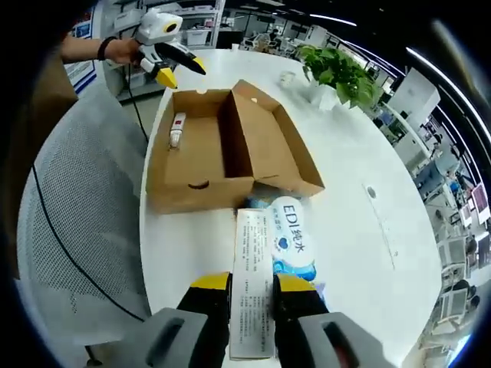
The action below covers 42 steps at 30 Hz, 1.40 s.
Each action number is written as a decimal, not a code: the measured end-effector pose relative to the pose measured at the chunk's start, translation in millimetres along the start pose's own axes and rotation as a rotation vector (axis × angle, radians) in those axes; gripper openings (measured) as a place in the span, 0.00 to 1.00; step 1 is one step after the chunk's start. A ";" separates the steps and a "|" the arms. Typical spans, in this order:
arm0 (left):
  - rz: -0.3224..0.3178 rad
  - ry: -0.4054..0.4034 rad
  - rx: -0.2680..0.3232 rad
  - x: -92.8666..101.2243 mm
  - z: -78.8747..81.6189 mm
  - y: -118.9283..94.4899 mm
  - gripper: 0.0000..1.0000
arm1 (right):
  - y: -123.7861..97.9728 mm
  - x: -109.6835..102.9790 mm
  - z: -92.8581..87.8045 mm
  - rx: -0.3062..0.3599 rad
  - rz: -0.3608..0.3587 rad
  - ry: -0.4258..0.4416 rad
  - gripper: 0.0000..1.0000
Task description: Operate the shoe box by opening the lid, removing the specified soft item, and placing it in the target area until the item is outside and the box remains undamaged.
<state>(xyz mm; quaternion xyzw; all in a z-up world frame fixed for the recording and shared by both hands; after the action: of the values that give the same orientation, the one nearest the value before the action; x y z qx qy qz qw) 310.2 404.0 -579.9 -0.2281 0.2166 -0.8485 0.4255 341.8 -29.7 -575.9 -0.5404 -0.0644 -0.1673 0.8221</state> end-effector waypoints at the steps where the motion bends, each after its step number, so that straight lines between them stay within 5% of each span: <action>1: 0.002 0.001 -0.001 -0.3 -0.1 -0.1 0.57 | -0.3 1.6 -1.7 0.000 0.000 0.002 0.17; 22: 0.030 -0.004 -0.036 3.3 1.2 5.3 0.56 | 13.9 76.8 -64.3 -0.069 -0.025 -0.017 0.16; 42: 0.081 -0.007 -0.063 -4.1 6.3 8.0 0.57 | 41.3 103.9 -80.8 -0.090 -0.022 -0.019 0.17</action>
<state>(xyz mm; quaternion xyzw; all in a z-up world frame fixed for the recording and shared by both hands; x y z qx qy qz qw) 321.0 401.9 -580.2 -0.2354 0.2507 -0.8225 0.4531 447.2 -109.8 -614.9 -0.5775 -0.0704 -0.1741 0.7945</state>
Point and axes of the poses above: the point that each gripper's makers call its tool centre point, and the gripper's own axes: y roughly forward along the fingers, x roughly to its right, z roughly out of its top, the point moved 10 cm from there along -y, roughly backward along the fingers, and after that the axes turned 12 degrees about -y, right-handed, at the moved point
